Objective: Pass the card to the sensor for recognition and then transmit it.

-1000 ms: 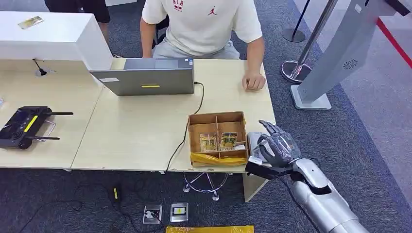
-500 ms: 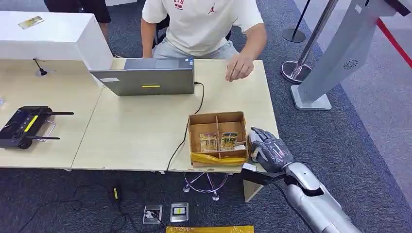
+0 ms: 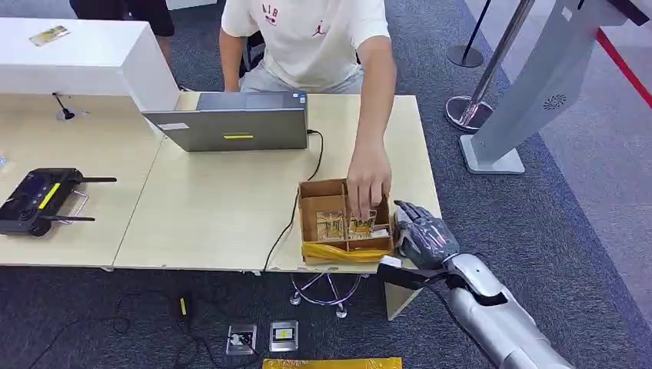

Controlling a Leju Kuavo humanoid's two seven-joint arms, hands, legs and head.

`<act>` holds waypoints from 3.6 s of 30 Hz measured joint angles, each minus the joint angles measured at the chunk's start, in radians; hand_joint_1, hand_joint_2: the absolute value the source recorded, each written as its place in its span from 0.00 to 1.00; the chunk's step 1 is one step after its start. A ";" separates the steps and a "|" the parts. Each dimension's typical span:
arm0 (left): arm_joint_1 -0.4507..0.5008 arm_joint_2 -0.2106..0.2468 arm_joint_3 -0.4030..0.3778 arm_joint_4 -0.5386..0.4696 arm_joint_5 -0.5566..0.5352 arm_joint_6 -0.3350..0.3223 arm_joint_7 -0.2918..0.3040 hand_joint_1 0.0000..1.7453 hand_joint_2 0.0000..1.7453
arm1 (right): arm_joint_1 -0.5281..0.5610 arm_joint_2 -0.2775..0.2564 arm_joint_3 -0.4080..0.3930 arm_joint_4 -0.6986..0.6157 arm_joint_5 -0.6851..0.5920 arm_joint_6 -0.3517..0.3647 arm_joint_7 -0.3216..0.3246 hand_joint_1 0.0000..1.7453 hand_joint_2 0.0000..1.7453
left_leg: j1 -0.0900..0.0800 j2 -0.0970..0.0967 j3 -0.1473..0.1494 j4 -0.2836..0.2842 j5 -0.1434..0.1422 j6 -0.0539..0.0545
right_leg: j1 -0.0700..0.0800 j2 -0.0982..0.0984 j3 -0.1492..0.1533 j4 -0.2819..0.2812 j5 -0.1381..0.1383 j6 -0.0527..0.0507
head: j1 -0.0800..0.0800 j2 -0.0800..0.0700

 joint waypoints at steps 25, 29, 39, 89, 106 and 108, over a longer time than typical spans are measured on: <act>-0.003 0.000 0.000 0.000 -0.002 0.002 0.000 0.00 0.00 | -0.131 -0.004 -0.011 0.043 -0.020 -0.013 -0.012 1.00 1.00 | 0.000 0.000 0.000 0.000 0.000 0.000 | 0.000 0.000 0.000 0.000 0.000 0.000 | 0.000 0.000; -0.006 0.000 -0.001 0.000 -0.003 0.002 0.000 0.00 0.00 | -0.163 -0.010 -0.018 0.050 -0.026 -0.014 -0.020 1.00 1.00 | 0.000 0.000 0.000 0.000 0.000 0.000 | 0.000 0.000 0.000 0.000 0.000 0.000 | 0.000 0.000; -0.012 -0.001 -0.016 0.000 -0.003 0.002 0.000 0.00 0.00 | -0.216 -0.018 -0.034 0.067 -0.027 -0.036 -0.028 1.00 1.00 | 0.000 0.000 0.000 0.000 0.000 0.000 | 0.000 0.001 0.000 0.000 0.000 0.000 | 0.000 0.000; -0.059 -0.019 -0.091 -0.002 0.001 -0.008 0.024 0.00 0.00 | -0.582 0.157 -0.045 0.403 -0.198 -0.024 -0.111 0.00 1.00 | 0.000 0.000 0.000 0.000 0.000 0.000 | 0.000 0.001 0.000 0.000 0.001 0.000 | 0.000 0.000; -0.023 -0.001 -0.091 -0.002 0.039 0.003 0.007 0.00 0.00 | -0.314 0.029 -0.122 -0.011 -0.618 0.355 0.076 0.00 1.00 | 0.000 0.000 0.001 0.001 0.000 0.000 | 0.000 0.000 0.000 -0.001 0.000 0.000 | 0.000 0.000; -0.021 0.001 -0.091 -0.002 0.040 0.005 0.006 0.00 0.00 | -0.270 0.006 -0.135 -0.067 -0.645 0.382 0.103 0.00 1.00 | 0.000 0.000 0.001 0.001 0.000 0.000 | 0.000 0.000 0.000 -0.001 0.000 0.000 | 0.000 0.000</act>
